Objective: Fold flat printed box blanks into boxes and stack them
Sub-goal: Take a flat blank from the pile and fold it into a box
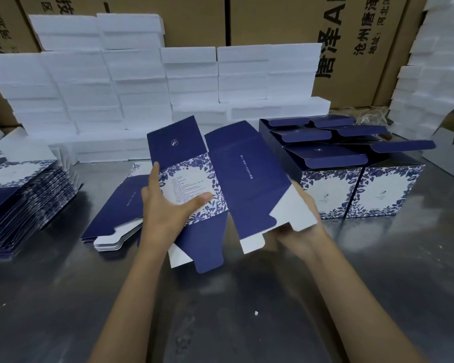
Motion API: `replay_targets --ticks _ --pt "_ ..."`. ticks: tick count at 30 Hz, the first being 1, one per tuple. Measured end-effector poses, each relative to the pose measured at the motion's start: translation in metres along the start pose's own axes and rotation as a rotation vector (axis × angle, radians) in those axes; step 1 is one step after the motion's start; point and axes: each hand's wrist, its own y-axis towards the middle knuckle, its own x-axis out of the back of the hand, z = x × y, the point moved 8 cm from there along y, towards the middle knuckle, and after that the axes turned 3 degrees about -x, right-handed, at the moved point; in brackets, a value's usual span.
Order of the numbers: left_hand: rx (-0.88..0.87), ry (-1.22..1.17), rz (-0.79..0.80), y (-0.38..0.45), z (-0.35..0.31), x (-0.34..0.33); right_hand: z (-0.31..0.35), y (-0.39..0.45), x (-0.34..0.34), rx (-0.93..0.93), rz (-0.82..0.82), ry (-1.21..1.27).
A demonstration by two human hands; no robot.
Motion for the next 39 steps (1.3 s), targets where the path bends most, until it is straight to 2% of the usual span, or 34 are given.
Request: replay_targets --ticks 3,5,9,11,16,20,23,27,30,32,36,39 --pt "-0.069 0.058 0.016 0.003 -0.003 0.004 0.010 -0.007 -0.006 -0.036 0.100 -0.061" --pt "-0.077 0.031 0.022 0.006 -0.003 0.008 0.001 -0.001 0.003 -0.092 0.100 -0.163" --pt "0.086 -0.253 -0.024 0.007 0.011 0.020 -0.001 0.004 0.011 -0.054 0.058 -0.330" --pt "0.132 -0.341 0.036 0.006 0.014 0.018 -0.002 0.004 0.011 -0.048 0.048 -0.339" --pt "0.103 -0.291 0.121 0.004 0.012 0.014 -0.005 0.001 0.011 -0.124 0.089 -0.254" --pt "0.101 -0.292 0.247 0.001 0.010 0.004 0.003 0.006 0.011 -0.007 0.025 -0.224" --pt "0.183 -0.351 0.208 0.001 0.012 0.005 0.004 0.008 0.012 0.048 -0.020 -0.292" --pt "0.224 -0.340 0.115 -0.001 0.017 0.011 0.004 0.005 0.011 -0.007 0.021 -0.297" --pt "0.124 -0.215 0.139 0.001 0.013 0.013 0.001 0.002 0.010 -0.057 0.018 -0.242" --pt "0.102 -0.187 0.183 0.000 0.010 0.010 0.004 0.002 0.012 -0.017 -0.046 -0.289" --pt "0.210 -0.205 0.262 -0.005 0.015 -0.001 0.016 0.001 0.014 0.142 -0.161 -0.379" --pt "0.207 -0.068 0.221 -0.001 0.017 0.004 0.016 0.001 0.012 0.128 -0.150 -0.362"
